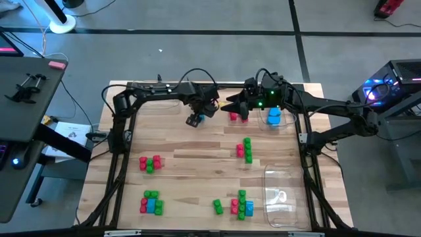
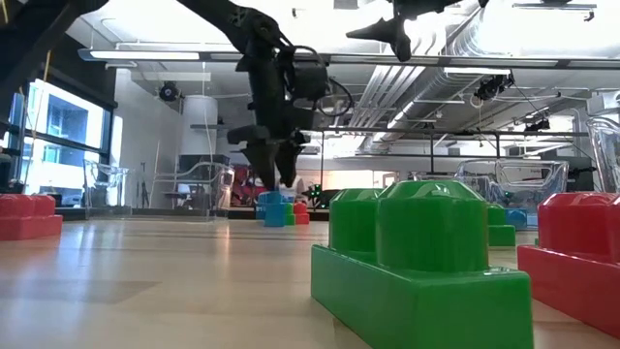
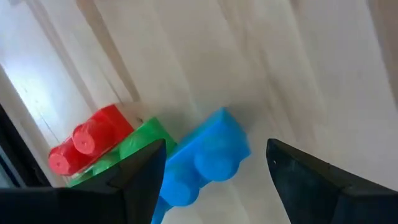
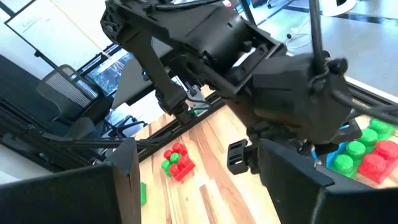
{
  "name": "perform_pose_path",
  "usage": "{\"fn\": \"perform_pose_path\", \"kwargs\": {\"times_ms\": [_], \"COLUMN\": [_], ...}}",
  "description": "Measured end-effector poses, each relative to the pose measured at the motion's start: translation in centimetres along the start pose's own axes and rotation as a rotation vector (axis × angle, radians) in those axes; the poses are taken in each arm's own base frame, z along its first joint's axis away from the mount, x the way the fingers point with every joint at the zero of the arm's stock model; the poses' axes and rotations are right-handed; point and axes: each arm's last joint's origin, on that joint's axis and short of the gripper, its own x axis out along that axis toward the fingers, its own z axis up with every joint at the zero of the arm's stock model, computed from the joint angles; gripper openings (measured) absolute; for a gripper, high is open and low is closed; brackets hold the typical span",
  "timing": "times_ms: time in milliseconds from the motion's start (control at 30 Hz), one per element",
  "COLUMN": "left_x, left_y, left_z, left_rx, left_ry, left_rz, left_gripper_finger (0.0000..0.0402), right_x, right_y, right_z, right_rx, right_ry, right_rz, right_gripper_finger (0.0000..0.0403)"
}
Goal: Sort blocks
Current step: Put the blue game piece into the top right transparent bin
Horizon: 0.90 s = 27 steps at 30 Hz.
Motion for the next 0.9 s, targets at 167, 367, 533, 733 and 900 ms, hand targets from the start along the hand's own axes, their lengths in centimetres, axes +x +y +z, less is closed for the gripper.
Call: {"fn": "perform_pose_path", "kwargs": {"times_ms": [167, 367, 533, 733, 900], "left_x": [-0.1, -0.1, 0.5, 2.5, 2.6], "left_y": [0.2, 0.5, 0.4, 0.1, 0.2], "left_z": [-0.1, -0.6, -0.5, -0.8, 0.3], "left_rx": [0.064, 0.196, 0.242, 0.386, 0.409], "left_ry": [-0.016, -0.013, -0.01, 0.121, 0.111], "left_rz": [0.001, -0.003, -0.034, -0.059, 0.032], "left_gripper_finger": [0.0266, 0.0266, 0.0266, 0.0266, 0.0266], "right_x": [0.0, 0.0, 0.0, 0.0, 0.0], "right_y": [0.0, 0.0, 0.0, 0.0, 0.0], "right_z": [0.0, 0.0, 0.0, 0.0, 0.0], "right_rx": [0.0, -0.004, -0.007, -0.005, -0.004], "right_ry": [0.0, 0.0, 0.0, 0.001, 0.001], "right_rz": [0.0, 0.0, 0.0, -0.001, -0.001], "right_gripper_finger": [0.0212, 0.0212, 0.0212, 0.0212, 0.0212]}}
